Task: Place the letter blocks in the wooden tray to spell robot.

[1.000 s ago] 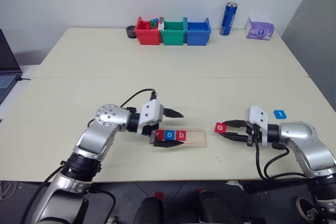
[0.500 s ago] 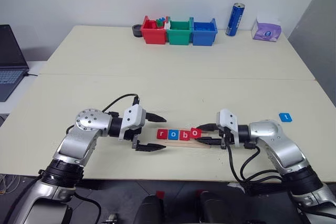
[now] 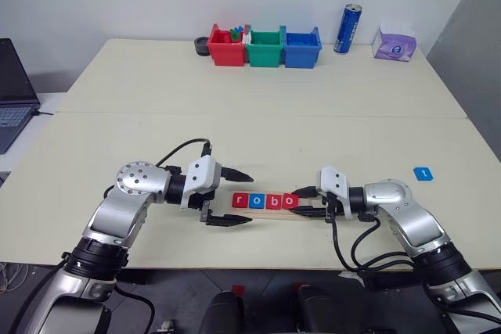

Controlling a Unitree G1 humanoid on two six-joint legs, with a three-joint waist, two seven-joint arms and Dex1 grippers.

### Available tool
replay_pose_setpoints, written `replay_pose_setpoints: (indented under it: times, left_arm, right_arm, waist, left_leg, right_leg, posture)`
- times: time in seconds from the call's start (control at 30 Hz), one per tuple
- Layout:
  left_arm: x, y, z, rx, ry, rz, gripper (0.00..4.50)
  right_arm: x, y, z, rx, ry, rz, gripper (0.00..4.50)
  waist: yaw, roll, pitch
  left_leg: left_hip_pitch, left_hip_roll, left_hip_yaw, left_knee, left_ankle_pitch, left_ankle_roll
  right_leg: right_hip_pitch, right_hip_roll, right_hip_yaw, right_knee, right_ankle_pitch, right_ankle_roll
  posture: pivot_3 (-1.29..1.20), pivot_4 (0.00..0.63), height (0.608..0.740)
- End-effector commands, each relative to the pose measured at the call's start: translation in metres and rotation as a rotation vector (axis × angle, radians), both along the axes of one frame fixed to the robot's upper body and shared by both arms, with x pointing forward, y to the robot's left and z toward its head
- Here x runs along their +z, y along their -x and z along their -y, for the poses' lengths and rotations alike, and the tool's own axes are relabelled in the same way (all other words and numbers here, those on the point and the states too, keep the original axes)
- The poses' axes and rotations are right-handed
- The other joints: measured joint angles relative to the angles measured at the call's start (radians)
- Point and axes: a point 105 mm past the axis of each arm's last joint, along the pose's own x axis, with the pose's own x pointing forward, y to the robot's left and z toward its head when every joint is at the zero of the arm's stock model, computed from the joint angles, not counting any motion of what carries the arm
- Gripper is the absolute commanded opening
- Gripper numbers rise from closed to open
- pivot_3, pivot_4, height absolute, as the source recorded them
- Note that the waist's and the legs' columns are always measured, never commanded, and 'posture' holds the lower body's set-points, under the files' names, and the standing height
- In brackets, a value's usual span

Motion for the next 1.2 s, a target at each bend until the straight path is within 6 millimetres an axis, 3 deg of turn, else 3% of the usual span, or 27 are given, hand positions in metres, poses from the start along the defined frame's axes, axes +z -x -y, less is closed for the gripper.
replay_pose_setpoints:
  times: [0.03,0.2,0.43,0.5,0.7,0.87,1.03,1.2]
  left_arm:
    - [0.011,-0.001,0.001,-0.013,0.015,0.043,4.50]
    - [0.010,-0.001,0.001,-0.014,0.010,0.046,4.50]
    - [0.010,-0.002,0.002,-0.015,0.010,0.050,4.50]
    - [0.010,-0.002,0.002,-0.016,0.010,0.050,4.50]
    - [0.010,-0.002,0.004,-0.017,0.018,0.051,4.50]
    - [0.015,-0.003,0.011,-0.015,0.054,0.062,4.50]
    - [0.031,-0.007,0.045,-0.005,0.174,0.075,4.50]
    - [0.031,-0.014,0.075,-0.010,0.212,0.091,4.50]
  right_arm:
    - [0.009,-0.001,-0.004,0.031,0.003,0.051,1.45]
    - [0.011,-0.004,-0.005,0.025,-0.006,0.058,1.45]
    - [0.014,-0.004,-0.006,0.029,-0.024,0.054,3.98]
    - [0.015,-0.004,-0.005,0.029,-0.028,0.054,4.40]
    - [0.030,-0.007,0.001,-0.016,-0.074,0.060,4.40]
    - [0.049,-0.008,0.019,-0.114,-0.118,0.086,4.40]
    - [0.069,-0.007,0.051,-0.382,-0.201,0.133,4.40]
    - [0.068,-0.005,0.086,-0.643,-0.173,0.196,4.40]
  waist:
    - [0.000,0.000,0.000]
    - [-0.001,0.000,0.000]
    - [-0.002,0.000,0.000]
    - [-0.002,0.000,0.000]
    - [-0.002,0.000,0.000]
    - [-0.001,0.000,0.000]
    - [0.007,0.000,0.000]
    - [0.013,0.000,0.000]
  left_leg:
    - [0.000,0.000,0.000,0.000,0.000,0.000]
    - [0.000,0.000,0.000,0.000,0.000,0.000]
    - [0.000,0.000,0.000,0.000,0.000,0.000]
    - [0.000,0.000,0.000,0.000,0.000,0.000]
    - [0.000,0.000,0.000,0.000,0.000,0.000]
    - [0.000,0.000,0.000,0.000,0.000,0.000]
    - [-0.002,0.000,-0.001,0.000,0.000,0.000]
    - [-0.001,-0.001,0.000,0.000,0.000,0.000]
  right_leg:
    - [0.000,0.000,0.000,0.000,0.000,0.000]
    - [0.000,0.000,0.000,0.000,0.000,0.000]
    - [0.000,0.000,0.000,0.000,0.000,0.000]
    - [0.000,0.000,0.000,0.000,0.000,0.000]
    - [0.000,0.000,0.000,0.000,0.000,0.000]
    - [0.000,0.000,0.000,0.000,0.000,0.000]
    - [0.000,-0.001,0.001,0.000,0.000,0.000]
    - [0.001,-0.001,0.002,0.000,0.000,0.000]
  posture:
    - [0.00,0.150,0.740]
    - [0.00,0.150,0.740]
    - [0.00,0.150,0.740]
    - [0.00,0.150,0.740]
    - [0.00,0.150,0.740]
    - [0.00,0.150,0.740]
    - [0.00,0.150,0.740]
    - [0.00,0.150,0.740]
